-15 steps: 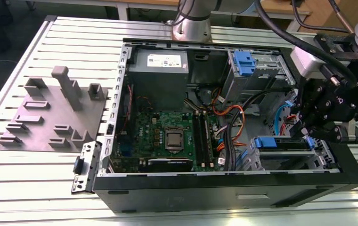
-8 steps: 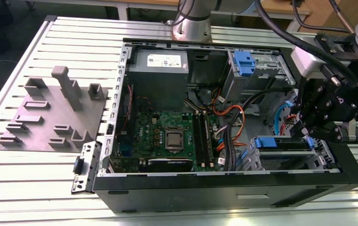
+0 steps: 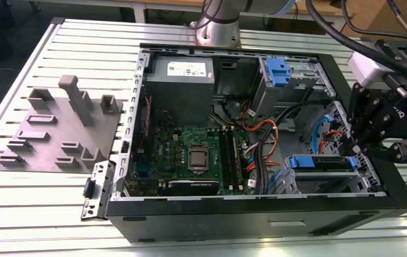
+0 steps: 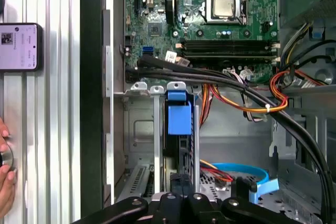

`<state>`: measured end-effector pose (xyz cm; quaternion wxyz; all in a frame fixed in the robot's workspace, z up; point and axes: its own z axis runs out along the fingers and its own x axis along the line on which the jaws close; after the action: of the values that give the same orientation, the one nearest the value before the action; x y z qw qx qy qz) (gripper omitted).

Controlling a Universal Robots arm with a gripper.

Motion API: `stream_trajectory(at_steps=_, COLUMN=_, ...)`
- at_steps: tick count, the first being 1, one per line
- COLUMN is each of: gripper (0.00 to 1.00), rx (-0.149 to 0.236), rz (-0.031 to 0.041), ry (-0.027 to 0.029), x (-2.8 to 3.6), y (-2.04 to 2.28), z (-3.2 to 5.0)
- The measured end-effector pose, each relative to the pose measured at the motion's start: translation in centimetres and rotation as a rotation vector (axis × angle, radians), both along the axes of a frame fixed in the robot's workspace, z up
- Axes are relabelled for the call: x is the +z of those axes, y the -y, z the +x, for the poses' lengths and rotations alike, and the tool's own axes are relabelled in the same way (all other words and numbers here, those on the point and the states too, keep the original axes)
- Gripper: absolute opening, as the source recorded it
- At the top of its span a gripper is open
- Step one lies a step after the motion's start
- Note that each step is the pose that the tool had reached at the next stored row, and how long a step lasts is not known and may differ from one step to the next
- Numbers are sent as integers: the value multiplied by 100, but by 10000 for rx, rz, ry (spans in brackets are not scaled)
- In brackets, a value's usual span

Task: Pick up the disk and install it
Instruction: 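Insert the first disk wire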

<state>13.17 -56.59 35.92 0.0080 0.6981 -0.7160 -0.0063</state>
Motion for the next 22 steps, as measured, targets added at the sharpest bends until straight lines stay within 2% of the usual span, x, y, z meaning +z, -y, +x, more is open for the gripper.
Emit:
stream_trajectory(at_steps=3, gripper=11, rx=0, rz=0, ry=-84, x=0, y=-2, z=62)
stream_trajectory(at_steps=6, gripper=11, rx=0, rz=1, ry=-173, x=0, y=-31, z=118)
stream_trajectory(at_steps=9, gripper=11, rx=0, rz=1, ry=-249, x=0, y=-90, z=154)
stream_trajectory(at_steps=12, gripper=11, rx=0, rz=2, ry=-308, x=0, y=-166, z=175)
stream_trajectory(at_steps=13, gripper=11, rx=0, rz=1, ry=-346, x=0, y=-177, z=190)
stream_trajectory(at_steps=17, gripper=11, rx=0, rz=1, ry=-548, x=0, y=-224, z=259)
stream_trajectory(at_steps=22, gripper=11, rx=0, rz=1, ry=-886, x=-2, y=-281, z=332)
